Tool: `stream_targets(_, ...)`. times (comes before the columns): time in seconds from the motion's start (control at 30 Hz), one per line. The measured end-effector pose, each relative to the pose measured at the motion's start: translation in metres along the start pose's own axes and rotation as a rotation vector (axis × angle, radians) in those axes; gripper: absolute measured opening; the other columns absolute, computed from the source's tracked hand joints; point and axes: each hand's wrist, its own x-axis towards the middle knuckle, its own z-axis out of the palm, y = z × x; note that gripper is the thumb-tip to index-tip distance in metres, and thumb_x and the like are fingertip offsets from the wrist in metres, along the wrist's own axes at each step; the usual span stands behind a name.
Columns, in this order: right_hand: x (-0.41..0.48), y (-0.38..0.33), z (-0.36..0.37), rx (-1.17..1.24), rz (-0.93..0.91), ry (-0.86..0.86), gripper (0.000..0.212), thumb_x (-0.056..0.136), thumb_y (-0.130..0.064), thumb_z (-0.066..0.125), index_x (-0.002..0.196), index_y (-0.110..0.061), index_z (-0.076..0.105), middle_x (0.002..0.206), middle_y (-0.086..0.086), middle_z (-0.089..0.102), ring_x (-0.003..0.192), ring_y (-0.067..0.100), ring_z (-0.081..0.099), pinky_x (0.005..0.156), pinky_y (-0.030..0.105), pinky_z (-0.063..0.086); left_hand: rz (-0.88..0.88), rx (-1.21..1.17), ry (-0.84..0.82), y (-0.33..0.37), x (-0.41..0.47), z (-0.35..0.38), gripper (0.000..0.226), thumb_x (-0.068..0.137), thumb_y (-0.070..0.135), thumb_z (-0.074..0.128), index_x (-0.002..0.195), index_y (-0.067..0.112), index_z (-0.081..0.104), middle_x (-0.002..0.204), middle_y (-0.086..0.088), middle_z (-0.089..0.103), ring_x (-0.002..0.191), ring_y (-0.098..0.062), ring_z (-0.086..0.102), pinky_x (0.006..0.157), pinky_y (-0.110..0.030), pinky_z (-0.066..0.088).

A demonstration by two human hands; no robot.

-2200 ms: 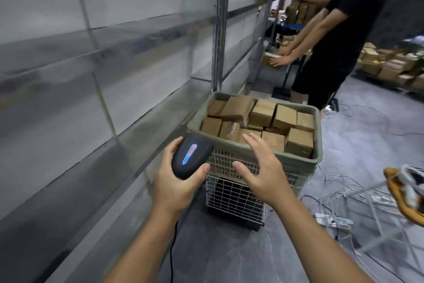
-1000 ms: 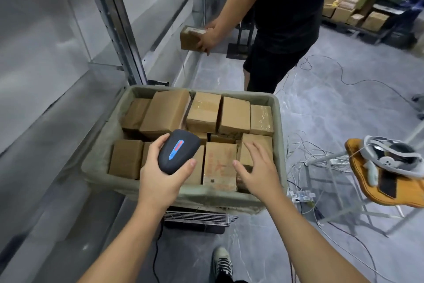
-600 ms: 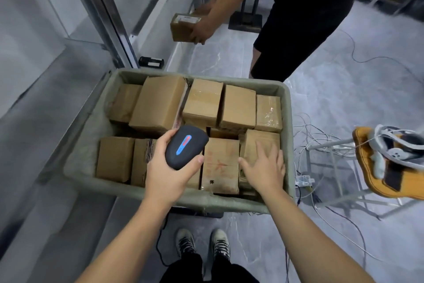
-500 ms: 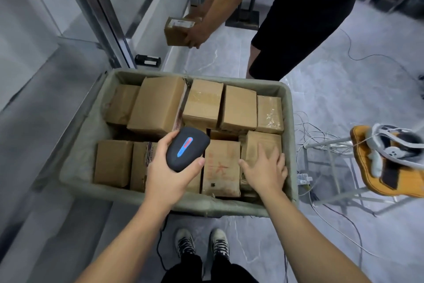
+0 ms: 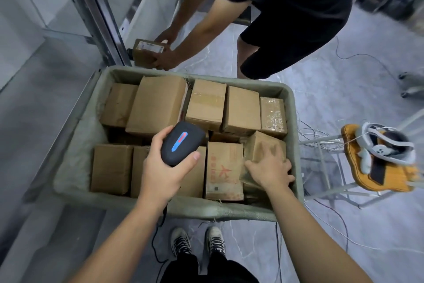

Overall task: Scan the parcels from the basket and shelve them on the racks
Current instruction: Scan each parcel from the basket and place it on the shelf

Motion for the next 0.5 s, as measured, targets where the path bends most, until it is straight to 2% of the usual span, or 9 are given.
stream_targets(0.1, -0.008, 0.014, -0.009, 0.126, -0.103, 0.02, 0.074, 0.085, -0.053, 0.065, 0.15, -0.048, 0.031, 0.164, -0.007, 0.017, 0.143, 0.038, 0.027, 0.11, 0.059, 0.033, -0.001, -0.013, 0.022, 0.002, -0.002, -0.001, 0.07, 0.056, 0.06, 0.078, 0.119, 0.053, 0.05, 0.107, 0.034, 0.066, 0.098, 0.009, 0.064, 0.077, -0.008, 0.049)
stream_targets(0.17, -0.015, 0.022, -0.012, 0.29, -0.215, 0.054, 0.079, 0.081, -0.052, 0.069, 0.152, -0.046, 0.034, 0.162, -0.006, 0.026, 0.145, 0.029, 0.032, 0.114, 0.056, 0.033, 0.0, -0.014, 0.036, 0.002, -0.004, -0.001, 0.069, 0.055, 0.061, 0.078, 0.118, 0.053, 0.051, 0.107, 0.039, 0.065, 0.099, 0.009, 0.064, 0.078, -0.009, 0.05)
stream_targets(0.3, -0.031, 0.025, -0.006, 0.648, -0.399, -0.022, 0.075, 0.085, -0.031, 0.079, 0.15, -0.038, 0.043, 0.151, -0.009, 0.041, 0.138, 0.006, 0.041, 0.119, 0.036, 0.032, 0.006, -0.018, 0.071, 0.003, -0.012, 0.002, 0.068, 0.054, 0.06, 0.077, 0.117, 0.05, 0.053, 0.105, 0.041, 0.064, 0.097, 0.01, 0.064, 0.08, -0.011, 0.05)
stream_targets(0.4, -0.037, 0.022, 0.009, 0.819, -0.425, -0.181, 0.076, 0.077, -0.047, 0.079, 0.145, -0.049, 0.044, 0.151, -0.014, 0.046, 0.138, 0.001, 0.043, 0.119, 0.042, 0.036, -0.015, -0.021, 0.096, 0.002, -0.02, 0.003, 0.067, 0.054, 0.059, 0.078, 0.116, 0.051, 0.053, 0.105, 0.039, 0.066, 0.096, 0.007, 0.065, 0.083, -0.019, 0.051)
stream_targets(0.5, -0.035, 0.022, 0.028, 0.93, -0.428, -0.302, 0.072, 0.072, -0.057, 0.081, 0.135, -0.063, 0.046, 0.153, -0.017, 0.047, 0.14, 0.002, 0.044, 0.117, 0.048, 0.038, -0.018, -0.001, 0.14, 0.003, -0.027, 0.0, 0.068, 0.054, 0.06, 0.078, 0.116, 0.053, 0.052, 0.105, 0.039, 0.065, 0.097, 0.009, 0.064, 0.082, -0.012, 0.048)
